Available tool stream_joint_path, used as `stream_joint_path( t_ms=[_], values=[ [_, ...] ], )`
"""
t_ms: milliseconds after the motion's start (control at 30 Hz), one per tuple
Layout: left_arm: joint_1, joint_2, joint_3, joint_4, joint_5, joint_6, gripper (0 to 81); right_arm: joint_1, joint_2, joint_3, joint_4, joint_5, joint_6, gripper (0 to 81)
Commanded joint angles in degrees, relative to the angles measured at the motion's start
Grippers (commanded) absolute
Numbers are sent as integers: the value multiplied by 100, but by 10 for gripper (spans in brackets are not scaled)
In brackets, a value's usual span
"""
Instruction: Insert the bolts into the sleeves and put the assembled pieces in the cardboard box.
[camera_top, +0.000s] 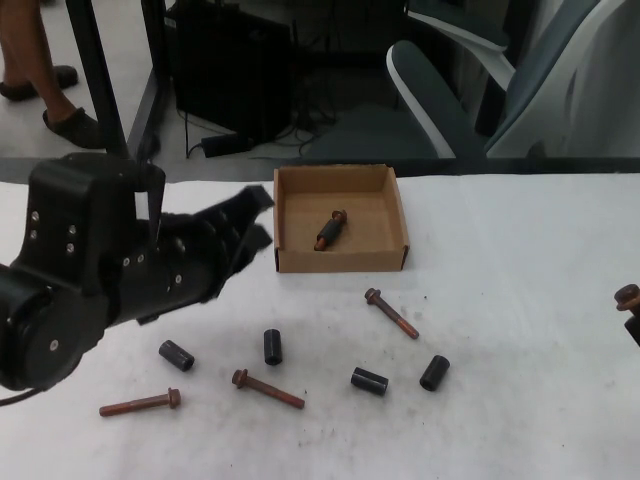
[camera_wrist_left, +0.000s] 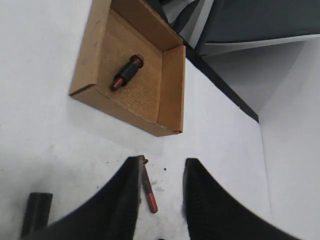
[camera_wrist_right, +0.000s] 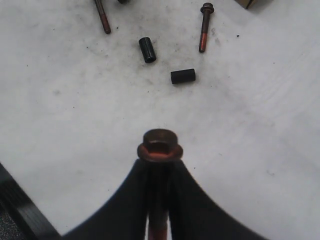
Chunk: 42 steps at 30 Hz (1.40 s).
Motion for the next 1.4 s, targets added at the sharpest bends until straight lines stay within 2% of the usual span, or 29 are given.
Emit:
stream_joint_path(
  t_ms=[0,133,300,400,467,533,600,767,1000,1200,1367],
  values=[
    [19,-37,-67,-159,18,54,291,-9,-48,-2,-37,-26,40,2],
    [70,-37,-67,413,361,305,291,-9,-48,-2,-37,-25,40,2],
    [69,-37,-98,841,149,297,283,-9,-48,-2,-37,-25,40,2],
    [102,-37,-308,1588,-199,462,197,-9,-48,-2,-37,-25,40,2],
    [175,-37,-520,2299,-328,1255,148,-9,-48,-2,-37,-25,40,2],
    [266,-37,-739,2775,-309,1835,130,-9,-48,-2,-37,-25,40,2],
    [372,-25,-940,3093,-386,1887,129,-9,-48,-2,-37,-25,40,2],
    [529,65,-1347,4060,-736,1247,161,-9,-48,-2,-37,-25,40,2],
    [529,375,-1369,4526,-477,728,335,-9,-48,-2,-37,-25,40,2],
    [529,671,-1369,4612,-477,234,329,-9,-48,-2,-37,-25,40,2],
    [529,816,-1369,4769,-474,219,329,-9,-48,-2,-37,-25,40,2]
  ],
)
